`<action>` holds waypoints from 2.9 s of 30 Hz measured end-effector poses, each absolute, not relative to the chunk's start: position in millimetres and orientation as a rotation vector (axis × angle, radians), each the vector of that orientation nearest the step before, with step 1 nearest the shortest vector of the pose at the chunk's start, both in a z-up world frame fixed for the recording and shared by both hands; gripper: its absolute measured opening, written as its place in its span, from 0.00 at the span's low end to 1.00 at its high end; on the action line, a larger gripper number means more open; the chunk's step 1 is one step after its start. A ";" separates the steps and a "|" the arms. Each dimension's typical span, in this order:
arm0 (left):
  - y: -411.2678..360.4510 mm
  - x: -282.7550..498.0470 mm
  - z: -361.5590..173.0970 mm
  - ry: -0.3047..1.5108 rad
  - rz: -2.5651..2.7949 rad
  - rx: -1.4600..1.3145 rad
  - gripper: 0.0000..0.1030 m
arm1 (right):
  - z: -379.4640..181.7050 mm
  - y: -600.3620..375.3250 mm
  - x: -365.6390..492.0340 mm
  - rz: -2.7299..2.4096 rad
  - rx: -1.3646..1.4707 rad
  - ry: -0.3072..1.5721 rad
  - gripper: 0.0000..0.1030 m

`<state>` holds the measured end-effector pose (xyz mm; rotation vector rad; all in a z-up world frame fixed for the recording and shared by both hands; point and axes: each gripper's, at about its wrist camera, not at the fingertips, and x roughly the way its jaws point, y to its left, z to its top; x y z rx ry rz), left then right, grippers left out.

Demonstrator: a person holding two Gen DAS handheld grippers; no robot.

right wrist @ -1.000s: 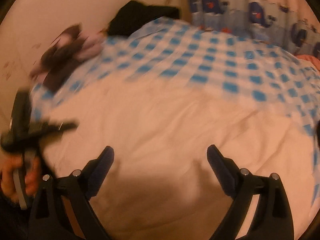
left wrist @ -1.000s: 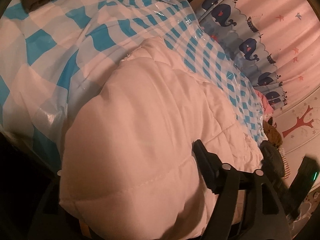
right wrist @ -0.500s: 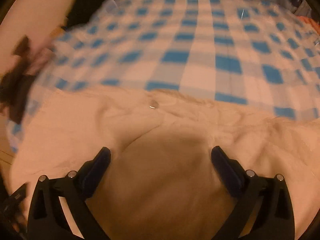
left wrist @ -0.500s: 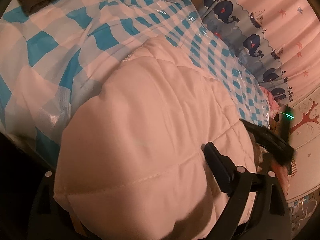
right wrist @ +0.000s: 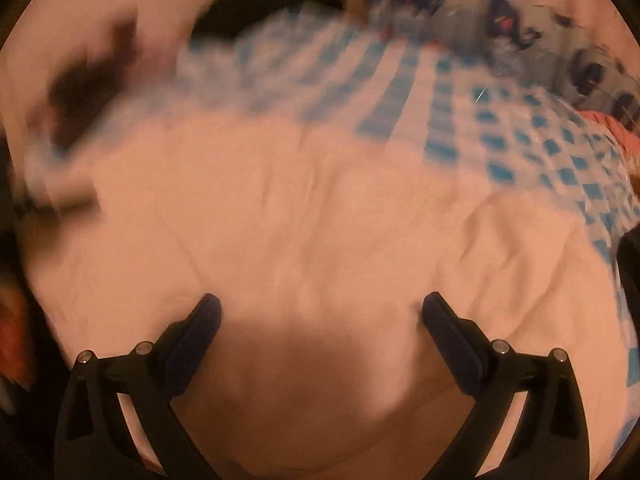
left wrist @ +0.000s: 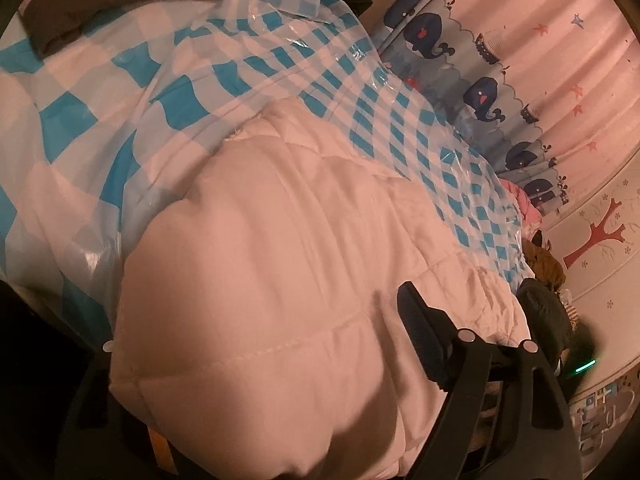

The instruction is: Fold large clothes

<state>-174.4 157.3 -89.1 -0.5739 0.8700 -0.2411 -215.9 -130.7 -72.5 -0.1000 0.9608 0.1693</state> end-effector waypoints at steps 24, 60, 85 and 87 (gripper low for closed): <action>191.8 -193.5 -96.2 0.948 -0.264 -0.837 0.83 | -57.5 -135.1 -231.4 0.158 -0.066 0.843 0.94; 3.2 -206.7 39.3 0.627 -0.583 -0.179 0.36 | -45.7 -254.3 -244.2 0.510 0.732 0.764 0.94; -256.6 -283.7 -37.6 0.642 -0.933 0.397 0.35 | -20.3 -445.0 -258.6 0.375 0.901 0.713 0.93; -255.7 -286.7 -36.9 0.643 -0.940 0.400 0.35 | -13.7 -420.9 -240.1 0.260 0.641 0.857 0.93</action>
